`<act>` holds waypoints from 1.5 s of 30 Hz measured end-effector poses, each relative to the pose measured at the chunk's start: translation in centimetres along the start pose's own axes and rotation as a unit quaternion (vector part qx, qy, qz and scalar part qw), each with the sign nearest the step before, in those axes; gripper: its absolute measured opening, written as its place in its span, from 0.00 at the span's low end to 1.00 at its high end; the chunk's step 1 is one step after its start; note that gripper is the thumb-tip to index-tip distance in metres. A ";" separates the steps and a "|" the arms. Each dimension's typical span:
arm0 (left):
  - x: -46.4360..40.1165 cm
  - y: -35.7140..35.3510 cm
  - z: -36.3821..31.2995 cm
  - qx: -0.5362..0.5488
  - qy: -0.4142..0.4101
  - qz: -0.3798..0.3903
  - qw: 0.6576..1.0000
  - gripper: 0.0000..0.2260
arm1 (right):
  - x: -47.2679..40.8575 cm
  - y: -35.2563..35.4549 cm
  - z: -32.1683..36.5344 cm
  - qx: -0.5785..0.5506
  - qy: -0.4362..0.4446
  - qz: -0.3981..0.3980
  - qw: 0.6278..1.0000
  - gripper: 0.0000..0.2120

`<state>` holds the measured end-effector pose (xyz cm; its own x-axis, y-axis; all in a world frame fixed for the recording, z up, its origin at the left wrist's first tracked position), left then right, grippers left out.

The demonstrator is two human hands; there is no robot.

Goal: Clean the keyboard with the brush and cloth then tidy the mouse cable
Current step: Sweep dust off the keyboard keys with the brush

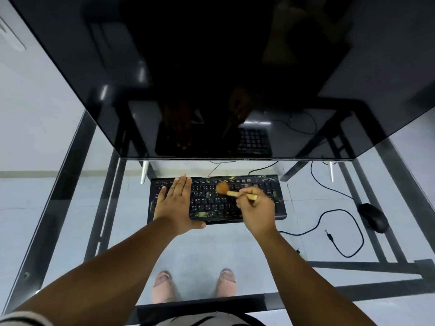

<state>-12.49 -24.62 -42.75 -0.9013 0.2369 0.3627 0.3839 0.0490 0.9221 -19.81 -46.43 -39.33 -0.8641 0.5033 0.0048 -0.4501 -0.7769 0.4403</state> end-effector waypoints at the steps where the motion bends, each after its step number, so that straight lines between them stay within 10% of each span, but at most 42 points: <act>1: 0.0 -0.1 -0.2 -0.001 0.001 0.003 1.000 0.59 | -0.1 0.9 0.0 0.026 0.002 -0.030 0.999 0.05; 11: -0.1 -0.6 -3.8 -0.005 -0.007 0.003 1.000 0.57 | -1.2 6.6 -2.1 0.002 -0.045 -0.168 0.985 0.04; 15: -0.2 -1.1 -5.9 -0.013 -0.027 0.009 1.000 0.57 | -2.5 5.0 -1.6 0.001 -0.013 -0.053 0.999 0.05; 26: -0.1 -1.8 -8.4 0.004 -0.035 0.001 0.999 0.55 | -2.1 10.2 -3.6 0.029 -0.047 -0.161 0.985 0.03; 38: 0.3 -2.2 -9.2 0.010 -0.026 -0.012 1.000 0.50 | -2.0 9.8 -4.0 -0.019 -0.022 -0.060 0.998 0.05; 42: 0.3 -2.3 -9.2 0.004 -0.016 -0.016 1.000 0.50 | -1.5 12.2 -4.5 0.042 -0.032 -0.154 0.987 0.02; 45: 0.4 -2.3 -8.9 0.005 -0.011 -0.024 1.000 0.50 | -1.6 9.9 -4.3 -0.026 -0.028 -0.057 0.998 0.05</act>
<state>-15.55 -33.32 -43.49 -0.9144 0.2546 0.3147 0.3420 0.0702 0.9371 -23.86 -56.57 -38.87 -0.7929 0.6093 0.0077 -0.5575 -0.7305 0.3945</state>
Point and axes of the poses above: each hand's wrist, its own x-axis away from the middle knuckle, its own y-axis out of the back of the hand, z = x × y, the point moved 9 cm from there along -x, towards the middle knuckle, and after that the axes turned 9 degrees about y, right-handed, at the moved point
